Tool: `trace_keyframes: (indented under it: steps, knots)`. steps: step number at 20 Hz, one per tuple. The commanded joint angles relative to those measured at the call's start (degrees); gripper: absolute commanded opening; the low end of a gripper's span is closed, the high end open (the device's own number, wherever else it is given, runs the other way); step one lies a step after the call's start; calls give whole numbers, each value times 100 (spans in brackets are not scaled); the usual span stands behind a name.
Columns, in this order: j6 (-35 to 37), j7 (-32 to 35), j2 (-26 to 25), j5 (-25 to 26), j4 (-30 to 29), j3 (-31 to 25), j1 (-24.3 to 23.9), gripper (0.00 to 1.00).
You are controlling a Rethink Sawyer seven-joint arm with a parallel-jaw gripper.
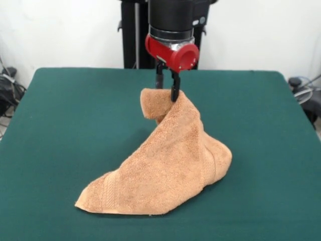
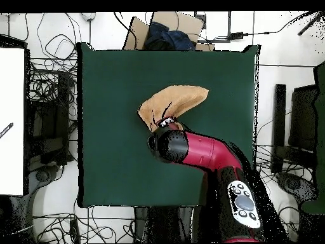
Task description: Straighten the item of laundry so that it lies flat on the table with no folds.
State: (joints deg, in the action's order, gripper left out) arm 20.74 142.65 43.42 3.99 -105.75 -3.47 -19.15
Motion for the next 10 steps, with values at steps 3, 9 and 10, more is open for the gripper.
trace_keyframes:
  steps: [3, 9, 10]
  knots:
    - [-785, -399, 165, 886, -1129, -521, -452, 100]
    - [-1038, -351, 71, 1337, -1256, -507, -671, 100]
    - [-1066, -363, 46, 1425, -1251, -508, -715, 100]
